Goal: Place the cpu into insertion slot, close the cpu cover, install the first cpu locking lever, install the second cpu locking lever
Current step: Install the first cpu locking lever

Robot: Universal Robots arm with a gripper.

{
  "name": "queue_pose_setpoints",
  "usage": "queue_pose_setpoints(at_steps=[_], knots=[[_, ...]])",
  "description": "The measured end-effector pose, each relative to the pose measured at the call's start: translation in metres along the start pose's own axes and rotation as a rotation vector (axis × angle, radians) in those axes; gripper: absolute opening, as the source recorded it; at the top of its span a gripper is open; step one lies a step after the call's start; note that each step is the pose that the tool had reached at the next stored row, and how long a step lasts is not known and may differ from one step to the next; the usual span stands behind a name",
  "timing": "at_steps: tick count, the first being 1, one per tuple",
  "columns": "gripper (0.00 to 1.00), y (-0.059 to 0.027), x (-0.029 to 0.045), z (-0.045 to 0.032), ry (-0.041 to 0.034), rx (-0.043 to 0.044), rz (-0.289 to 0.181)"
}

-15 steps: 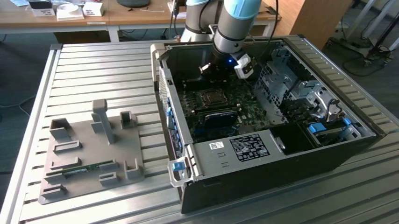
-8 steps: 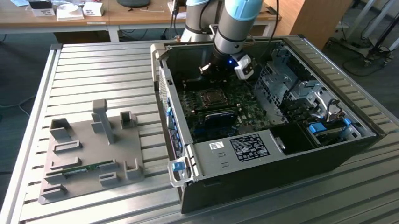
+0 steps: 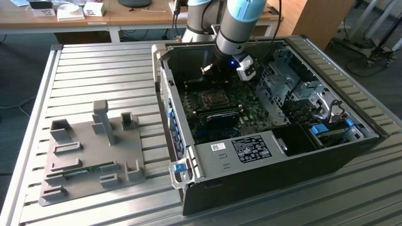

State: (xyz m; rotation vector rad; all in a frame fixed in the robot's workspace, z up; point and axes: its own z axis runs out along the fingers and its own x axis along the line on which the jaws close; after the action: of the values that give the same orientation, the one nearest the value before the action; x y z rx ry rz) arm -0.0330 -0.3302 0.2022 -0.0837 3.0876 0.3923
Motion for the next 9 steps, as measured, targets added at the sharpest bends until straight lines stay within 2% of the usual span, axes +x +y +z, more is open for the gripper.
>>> queue_pose_setpoints(at_steps=[6, 9], knots=[[0.11, 0.0001, 0.0000, -0.0004, -0.0013, -0.0084, 0.003], [0.11, 0.0001, 0.0000, -0.0003, -0.0016, -0.0096, 0.005]])
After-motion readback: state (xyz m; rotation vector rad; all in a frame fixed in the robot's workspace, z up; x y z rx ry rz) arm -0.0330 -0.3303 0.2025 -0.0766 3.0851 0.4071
